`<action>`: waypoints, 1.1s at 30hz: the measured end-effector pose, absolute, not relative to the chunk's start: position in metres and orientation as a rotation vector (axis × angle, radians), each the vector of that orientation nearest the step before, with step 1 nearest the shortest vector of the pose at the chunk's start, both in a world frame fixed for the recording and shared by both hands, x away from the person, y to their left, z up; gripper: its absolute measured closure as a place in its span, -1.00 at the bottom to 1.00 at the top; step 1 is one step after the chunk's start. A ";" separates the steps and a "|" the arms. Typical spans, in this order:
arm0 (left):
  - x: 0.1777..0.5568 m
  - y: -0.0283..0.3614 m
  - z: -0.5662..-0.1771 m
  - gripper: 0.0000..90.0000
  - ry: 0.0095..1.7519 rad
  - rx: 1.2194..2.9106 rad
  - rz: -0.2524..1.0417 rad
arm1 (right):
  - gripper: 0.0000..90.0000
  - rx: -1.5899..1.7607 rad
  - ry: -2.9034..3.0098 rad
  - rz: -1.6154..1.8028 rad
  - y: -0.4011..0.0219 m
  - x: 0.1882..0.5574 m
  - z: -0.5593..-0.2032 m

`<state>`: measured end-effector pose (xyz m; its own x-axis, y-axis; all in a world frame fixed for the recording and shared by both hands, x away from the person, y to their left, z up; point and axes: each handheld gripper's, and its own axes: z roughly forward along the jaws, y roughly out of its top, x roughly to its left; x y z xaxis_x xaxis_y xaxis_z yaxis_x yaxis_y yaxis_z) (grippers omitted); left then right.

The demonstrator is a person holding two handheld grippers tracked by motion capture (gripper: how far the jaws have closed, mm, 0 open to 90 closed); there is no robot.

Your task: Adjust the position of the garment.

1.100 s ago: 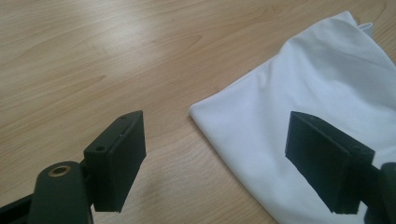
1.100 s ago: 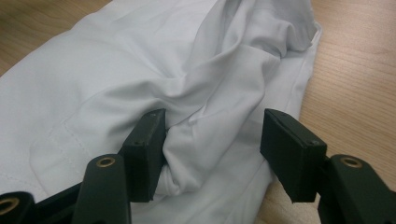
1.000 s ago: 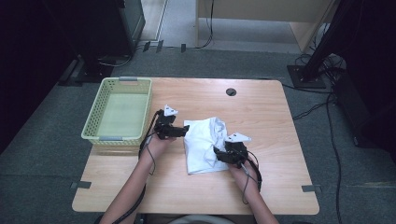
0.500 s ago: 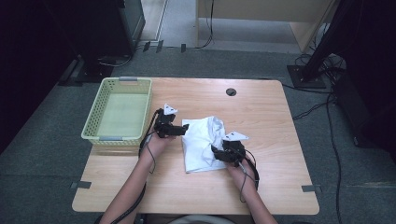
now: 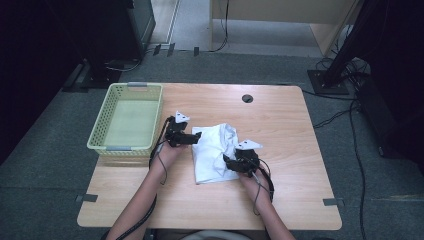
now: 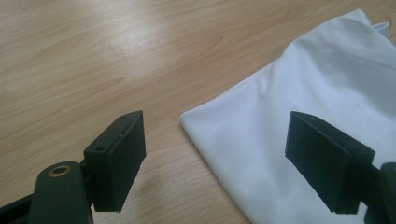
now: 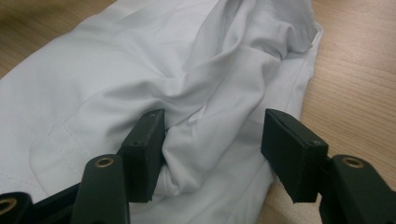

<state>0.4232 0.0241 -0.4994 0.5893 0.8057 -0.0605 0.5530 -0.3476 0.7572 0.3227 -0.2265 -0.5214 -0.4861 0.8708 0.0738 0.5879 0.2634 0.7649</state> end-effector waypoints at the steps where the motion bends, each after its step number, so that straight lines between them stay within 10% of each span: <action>1: 0.424 0.024 -0.501 -0.54 1.078 2.055 0.420 | -0.10 1.332 2.179 1.076 -0.226 0.323 -0.521; 33: 0.442 0.028 -0.512 -0.54 1.071 2.086 0.460 | -0.11 1.307 2.187 1.097 -0.209 0.333 -0.522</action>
